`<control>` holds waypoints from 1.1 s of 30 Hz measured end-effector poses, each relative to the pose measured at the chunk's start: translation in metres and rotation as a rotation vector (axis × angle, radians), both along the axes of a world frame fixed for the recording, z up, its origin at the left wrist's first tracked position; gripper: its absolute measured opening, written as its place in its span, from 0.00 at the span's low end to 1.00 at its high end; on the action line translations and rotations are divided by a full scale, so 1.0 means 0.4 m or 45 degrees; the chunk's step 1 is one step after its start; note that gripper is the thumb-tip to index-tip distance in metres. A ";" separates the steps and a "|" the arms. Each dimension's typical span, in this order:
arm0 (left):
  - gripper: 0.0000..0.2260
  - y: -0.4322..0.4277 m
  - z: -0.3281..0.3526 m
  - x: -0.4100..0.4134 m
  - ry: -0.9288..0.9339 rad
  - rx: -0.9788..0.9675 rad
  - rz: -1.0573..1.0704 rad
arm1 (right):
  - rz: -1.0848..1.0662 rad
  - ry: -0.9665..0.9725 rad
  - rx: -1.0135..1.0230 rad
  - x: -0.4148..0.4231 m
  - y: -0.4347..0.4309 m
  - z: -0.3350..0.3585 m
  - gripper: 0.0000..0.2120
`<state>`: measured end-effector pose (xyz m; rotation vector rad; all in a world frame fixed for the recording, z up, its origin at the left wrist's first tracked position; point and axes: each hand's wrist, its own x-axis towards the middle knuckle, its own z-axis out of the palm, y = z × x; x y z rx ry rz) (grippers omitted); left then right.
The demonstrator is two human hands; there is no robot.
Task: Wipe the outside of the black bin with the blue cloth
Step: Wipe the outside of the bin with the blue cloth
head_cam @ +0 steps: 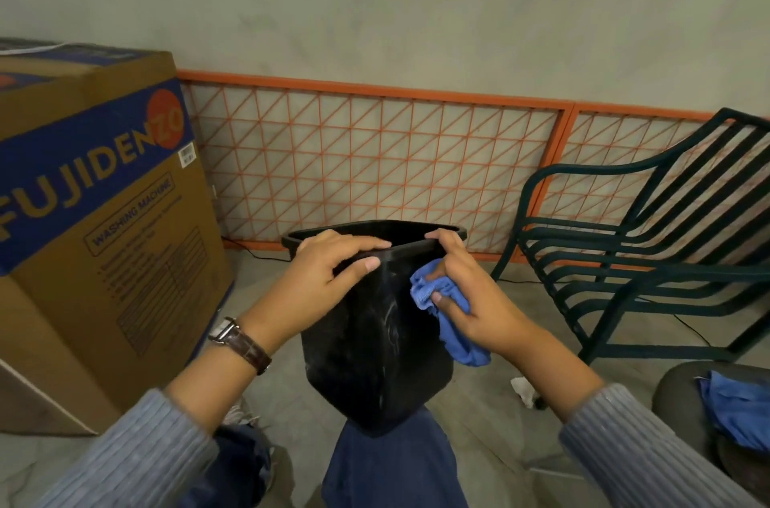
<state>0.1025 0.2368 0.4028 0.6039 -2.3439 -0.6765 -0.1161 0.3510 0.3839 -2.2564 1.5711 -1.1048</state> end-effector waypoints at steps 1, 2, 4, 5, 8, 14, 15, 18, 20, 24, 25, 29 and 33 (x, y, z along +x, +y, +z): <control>0.18 -0.014 -0.002 0.015 -0.013 -0.039 -0.042 | 0.003 -0.004 0.002 -0.005 -0.002 -0.003 0.06; 0.19 -0.029 -0.005 0.027 -0.051 -0.083 -0.074 | 0.004 -0.007 0.007 -0.010 -0.004 -0.006 0.06; 0.20 -0.056 -0.011 0.037 -0.143 -0.168 -0.085 | -0.005 -0.008 0.007 -0.018 -0.010 -0.013 0.06; 0.20 -0.069 -0.015 0.035 -0.172 -0.194 -0.071 | -0.015 -0.009 0.002 -0.020 -0.014 -0.015 0.06; 0.18 -0.078 -0.029 0.008 -0.125 -0.169 -0.028 | -0.068 0.013 0.047 -0.026 -0.020 -0.024 0.08; 0.13 -0.065 -0.063 -0.023 0.099 -0.077 0.095 | -0.453 0.434 0.410 -0.057 0.040 0.012 0.17; 0.13 -0.065 -0.063 -0.023 0.109 -0.074 0.109 | -0.494 0.529 0.516 -0.067 0.047 0.016 0.17; 0.12 -0.058 -0.059 -0.029 0.130 -0.074 0.113 | -0.430 0.549 0.817 -0.091 0.054 0.018 0.23; 0.12 -0.052 -0.056 -0.036 0.137 -0.085 0.106 | -0.292 0.441 0.961 -0.098 0.056 0.036 0.28; 0.11 -0.048 -0.058 -0.042 0.161 -0.081 0.093 | -0.237 0.447 0.884 -0.081 0.024 0.075 0.23; 0.11 -0.047 -0.058 -0.044 0.168 -0.086 0.088 | -0.293 0.371 0.777 -0.073 0.009 0.076 0.21; 0.13 -0.039 -0.058 -0.049 0.183 -0.114 0.071 | -0.706 -0.346 0.200 -0.025 -0.019 0.027 0.21; 0.13 -0.042 -0.061 -0.050 0.185 -0.128 0.089 | -0.868 -0.958 -0.174 0.091 -0.021 -0.127 0.13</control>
